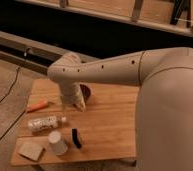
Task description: Place the ceramic cup over the eraser
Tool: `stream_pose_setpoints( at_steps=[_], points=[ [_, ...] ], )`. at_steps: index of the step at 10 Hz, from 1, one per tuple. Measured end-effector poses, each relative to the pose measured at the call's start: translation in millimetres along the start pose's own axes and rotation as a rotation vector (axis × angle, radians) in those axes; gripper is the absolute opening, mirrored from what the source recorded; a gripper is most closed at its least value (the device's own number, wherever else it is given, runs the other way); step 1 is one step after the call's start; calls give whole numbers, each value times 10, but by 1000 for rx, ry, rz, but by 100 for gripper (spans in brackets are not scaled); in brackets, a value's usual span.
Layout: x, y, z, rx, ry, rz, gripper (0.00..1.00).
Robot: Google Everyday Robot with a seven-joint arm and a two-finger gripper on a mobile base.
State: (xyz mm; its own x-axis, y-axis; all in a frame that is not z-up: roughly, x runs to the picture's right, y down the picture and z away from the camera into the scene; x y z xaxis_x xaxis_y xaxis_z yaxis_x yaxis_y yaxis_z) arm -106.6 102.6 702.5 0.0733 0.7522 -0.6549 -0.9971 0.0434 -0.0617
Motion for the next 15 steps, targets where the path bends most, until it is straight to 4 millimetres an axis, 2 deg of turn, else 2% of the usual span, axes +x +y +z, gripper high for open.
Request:
stream_pose_setpoints(
  at_steps=[2, 5, 7, 9, 11, 15],
  points=[
    [22, 84, -57, -5, -14, -47, 65],
    [207, 451, -171, -28, -20, -197, 65],
    [384, 681, -181, -44, -4, -290, 65],
    [661, 922, -87, -46, 46, -391, 65],
    [855, 1009, 51, -30, 98, -447, 65],
    [952, 1016, 155, 15, 131, -489, 65]
  ],
)
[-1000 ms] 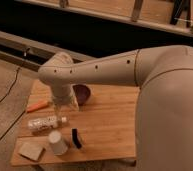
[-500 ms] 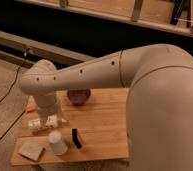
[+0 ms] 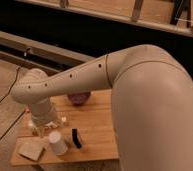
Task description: Place the ceramic cup over the eraser
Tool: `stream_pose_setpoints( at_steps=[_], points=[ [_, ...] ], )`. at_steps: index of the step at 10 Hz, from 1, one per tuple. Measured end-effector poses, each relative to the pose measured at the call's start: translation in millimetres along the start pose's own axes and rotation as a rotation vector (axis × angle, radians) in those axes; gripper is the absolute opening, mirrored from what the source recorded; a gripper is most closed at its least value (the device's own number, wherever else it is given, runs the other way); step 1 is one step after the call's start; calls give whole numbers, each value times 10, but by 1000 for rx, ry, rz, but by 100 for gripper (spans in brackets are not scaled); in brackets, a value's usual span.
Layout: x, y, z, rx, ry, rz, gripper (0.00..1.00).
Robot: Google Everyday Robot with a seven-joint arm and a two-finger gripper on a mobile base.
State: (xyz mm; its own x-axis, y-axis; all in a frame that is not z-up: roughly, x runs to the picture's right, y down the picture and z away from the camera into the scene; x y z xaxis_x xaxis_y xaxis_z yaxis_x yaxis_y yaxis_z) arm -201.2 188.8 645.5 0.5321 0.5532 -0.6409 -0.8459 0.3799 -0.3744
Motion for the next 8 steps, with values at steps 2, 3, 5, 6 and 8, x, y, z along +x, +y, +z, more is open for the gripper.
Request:
stream_pose_setpoints(
  at_steps=[2, 3, 5, 6, 8],
  points=[
    [35, -15, 55, 15, 9, -10, 65],
    [64, -26, 107, 19, 17, -13, 65],
    [99, -39, 178, 20, 24, -17, 65],
    [103, -38, 226, 13, 21, -22, 65],
    [82, -30, 282, 0, 3, -44, 65]
  ],
)
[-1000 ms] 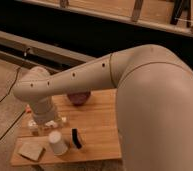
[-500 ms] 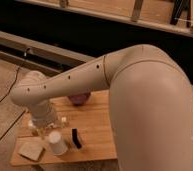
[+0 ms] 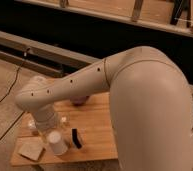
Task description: Place the ceramic cup over the eraser
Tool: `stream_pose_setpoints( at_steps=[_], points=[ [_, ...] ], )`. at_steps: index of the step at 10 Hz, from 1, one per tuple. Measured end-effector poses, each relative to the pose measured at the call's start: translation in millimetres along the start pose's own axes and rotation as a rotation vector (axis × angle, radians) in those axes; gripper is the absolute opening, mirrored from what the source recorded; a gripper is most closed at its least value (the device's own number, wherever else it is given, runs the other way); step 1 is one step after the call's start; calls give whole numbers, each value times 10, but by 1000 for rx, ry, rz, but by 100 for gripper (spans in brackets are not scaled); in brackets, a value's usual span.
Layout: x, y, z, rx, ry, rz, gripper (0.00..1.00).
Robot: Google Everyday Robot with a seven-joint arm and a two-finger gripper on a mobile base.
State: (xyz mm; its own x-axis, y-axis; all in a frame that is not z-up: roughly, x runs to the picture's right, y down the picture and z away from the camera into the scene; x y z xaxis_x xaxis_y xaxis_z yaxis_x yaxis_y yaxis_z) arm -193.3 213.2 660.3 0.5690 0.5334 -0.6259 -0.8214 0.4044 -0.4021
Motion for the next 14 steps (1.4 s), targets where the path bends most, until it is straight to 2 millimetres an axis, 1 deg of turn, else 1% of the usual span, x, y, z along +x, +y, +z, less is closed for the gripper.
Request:
stream_pose_setpoints(
  at_steps=[2, 5, 11, 14],
  points=[
    [-55, -27, 51, -9, -42, -31, 65],
    [-113, -63, 70, -2, -114, -87, 65],
    [-47, 6, 191, -5, -125, -155, 65],
    [-59, 9, 231, -18, -122, -163, 65]
  ],
)
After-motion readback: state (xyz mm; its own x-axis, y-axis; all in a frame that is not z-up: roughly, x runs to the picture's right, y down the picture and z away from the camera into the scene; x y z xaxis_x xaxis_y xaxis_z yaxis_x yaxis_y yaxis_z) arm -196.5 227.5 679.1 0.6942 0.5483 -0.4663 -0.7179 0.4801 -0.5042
